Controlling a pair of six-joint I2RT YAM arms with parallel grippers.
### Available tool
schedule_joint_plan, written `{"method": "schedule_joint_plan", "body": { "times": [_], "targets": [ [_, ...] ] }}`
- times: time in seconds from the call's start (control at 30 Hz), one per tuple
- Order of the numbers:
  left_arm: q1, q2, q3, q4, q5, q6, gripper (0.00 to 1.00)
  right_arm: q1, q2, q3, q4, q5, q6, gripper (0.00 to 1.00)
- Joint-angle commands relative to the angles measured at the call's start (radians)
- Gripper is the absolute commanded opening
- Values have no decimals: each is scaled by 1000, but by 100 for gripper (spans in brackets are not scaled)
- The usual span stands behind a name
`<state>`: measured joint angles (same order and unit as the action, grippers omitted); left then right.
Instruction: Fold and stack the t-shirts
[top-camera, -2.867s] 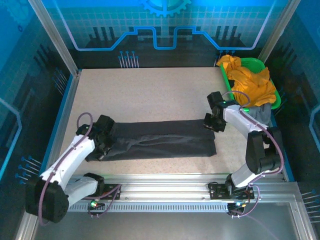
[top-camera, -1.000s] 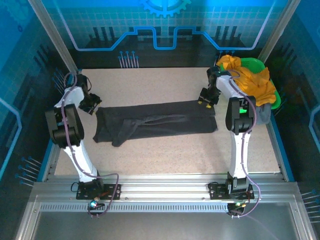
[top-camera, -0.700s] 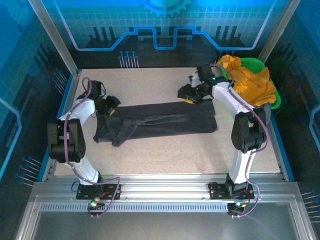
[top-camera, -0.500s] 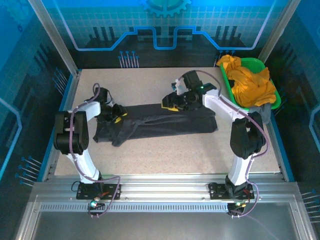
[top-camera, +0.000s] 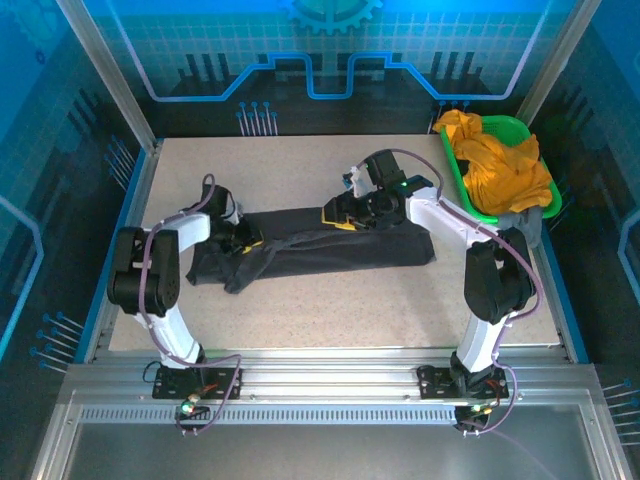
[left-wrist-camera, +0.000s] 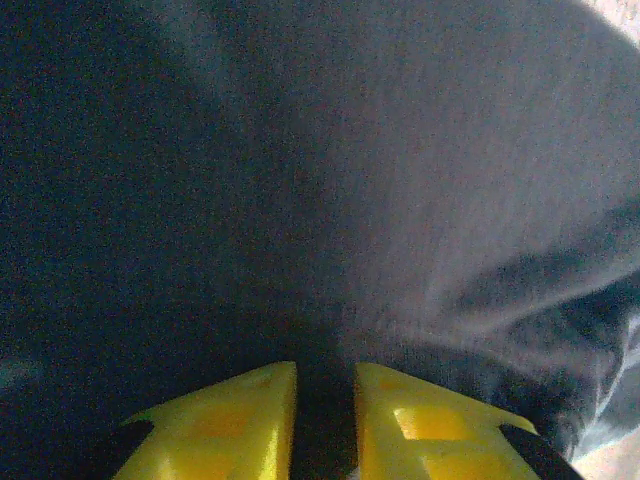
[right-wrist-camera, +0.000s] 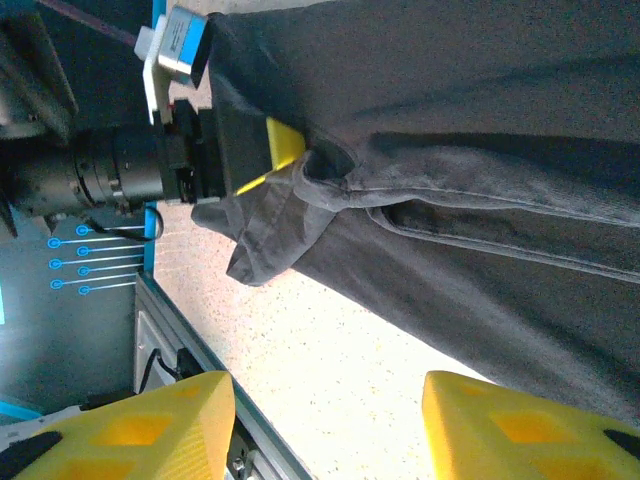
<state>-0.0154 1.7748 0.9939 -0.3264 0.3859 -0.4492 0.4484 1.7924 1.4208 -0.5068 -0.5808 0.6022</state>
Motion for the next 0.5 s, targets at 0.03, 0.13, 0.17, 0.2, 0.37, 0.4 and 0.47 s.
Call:
{"method": "schedule_joint_plan", "body": {
  "times": [0.03,0.13,0.17,0.2,0.37,0.4,0.47],
  "targets": [
    [-46,-107,-62,-5,58,-54,7,-11,-15,1,1,-5,5,53],
    [-87,-139,-88,-22,75,-94,0,-14,-4,6,-6,-6,3,52],
    [-97,-149,-99,-23,79,-107,0,-15,-2,6,-7,-6,4,52],
    [-110,-161,-110,-22,80,-125,0,-17,-4,5,-7,-6,2,52],
    [-154,-196,-149,-28,93,-197,0,-23,-5,-8,-10,-10,-1,51],
    [-165,-200,-154,-23,101,-216,0,-25,-9,-12,-10,-11,-3,51],
    [-190,-202,-155,-27,102,-240,0,-27,-11,-21,-10,-12,-4,51]
  ]
}}
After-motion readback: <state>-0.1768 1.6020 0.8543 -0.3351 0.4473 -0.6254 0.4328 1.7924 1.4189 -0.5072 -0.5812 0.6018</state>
